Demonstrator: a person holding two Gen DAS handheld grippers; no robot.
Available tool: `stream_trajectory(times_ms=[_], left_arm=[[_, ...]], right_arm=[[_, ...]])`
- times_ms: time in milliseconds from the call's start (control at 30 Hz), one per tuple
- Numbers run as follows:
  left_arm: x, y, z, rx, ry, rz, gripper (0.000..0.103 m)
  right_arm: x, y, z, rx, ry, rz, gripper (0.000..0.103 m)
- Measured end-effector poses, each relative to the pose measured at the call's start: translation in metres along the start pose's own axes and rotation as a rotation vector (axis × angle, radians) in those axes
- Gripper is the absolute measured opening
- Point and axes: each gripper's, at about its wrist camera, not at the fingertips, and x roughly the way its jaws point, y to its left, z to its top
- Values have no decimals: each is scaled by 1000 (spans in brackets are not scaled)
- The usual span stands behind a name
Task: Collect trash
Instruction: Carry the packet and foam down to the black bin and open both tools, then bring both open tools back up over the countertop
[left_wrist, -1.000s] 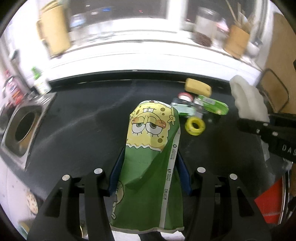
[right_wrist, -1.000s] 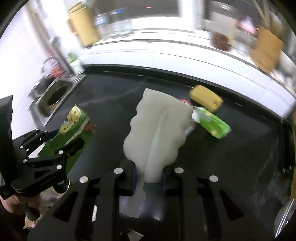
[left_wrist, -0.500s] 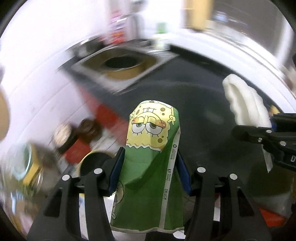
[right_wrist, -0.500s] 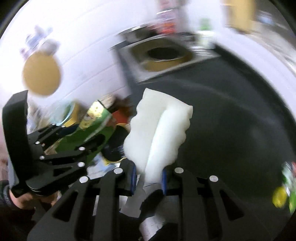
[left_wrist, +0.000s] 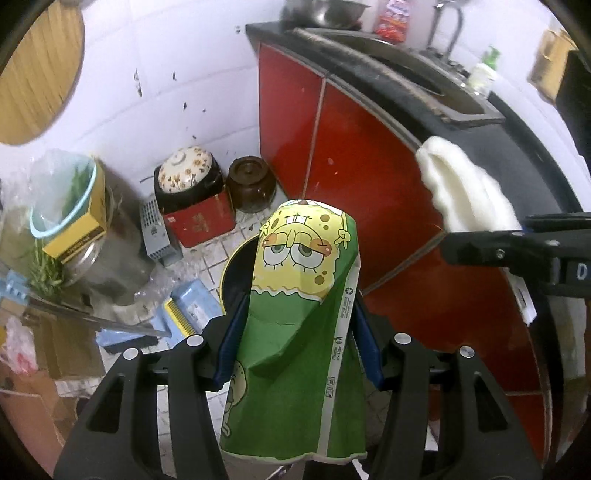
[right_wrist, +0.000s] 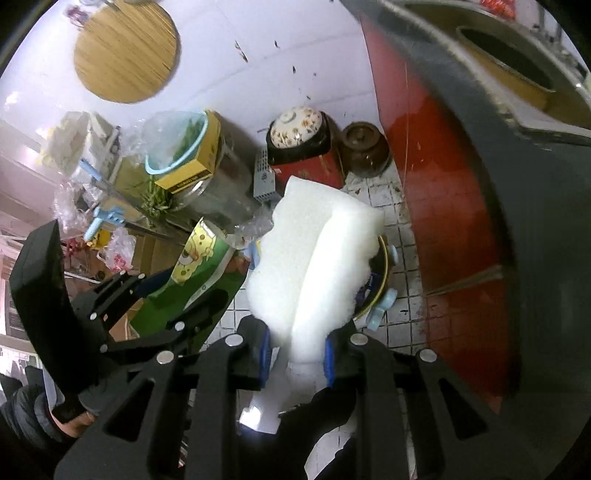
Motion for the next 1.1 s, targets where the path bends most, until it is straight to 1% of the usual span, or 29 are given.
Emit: stream_trajectory(times_ms=[67,167,200,233,267,300,333,400,500,667,800,867,933,1000,1033,1100], left_arm=[[14,6,4,-18,12,-5,53],[35,18,7,-37,26,-5,55],[41,22,9,-47,30,-9,60],[45,24,10,-53,26,-14,65],[48,26,11,-61,18,-8,79],[50,27,10,-64,14,0,87],[53,29,12,-63,11,13,87],[59,32,15,-62,25,3,87],[58,33,17,-60,21,-5,87],[50,24,19,-17,15,-2,87],[32,5,24,43,-1,-9,87],[16,-15,28,99,-18,-15,87],[2,-38,33,150,-28,-39,87],[-12,-65,37,206,-45,-70,91],[-19,-86,39,250,-57,-94,91],[-30,-129,42,332,-67,-136,91]], right_arm=[[19,-5,13,4,24,-8,22],[36,-7,29,0,43,-16,28],[41,-6,34,-4,48,-17,40],[46,-5,40,-8,53,-10,61],[48,-8,41,-6,56,-3,70],[50,-9,44,-2,52,-8,75],[52,-10,46,0,53,-10,75],[56,-12,50,10,63,-9,75],[54,-14,53,13,52,-2,75],[33,-22,45,30,29,6,75],[-2,-32,33,48,-22,0,75],[-33,-40,21,66,-69,-11,77],[-64,-50,6,87,-116,-32,80],[-105,-62,-16,100,-166,-85,81],[-117,-66,-25,103,-181,-109,81],[-160,-81,-57,148,-246,-157,81]])
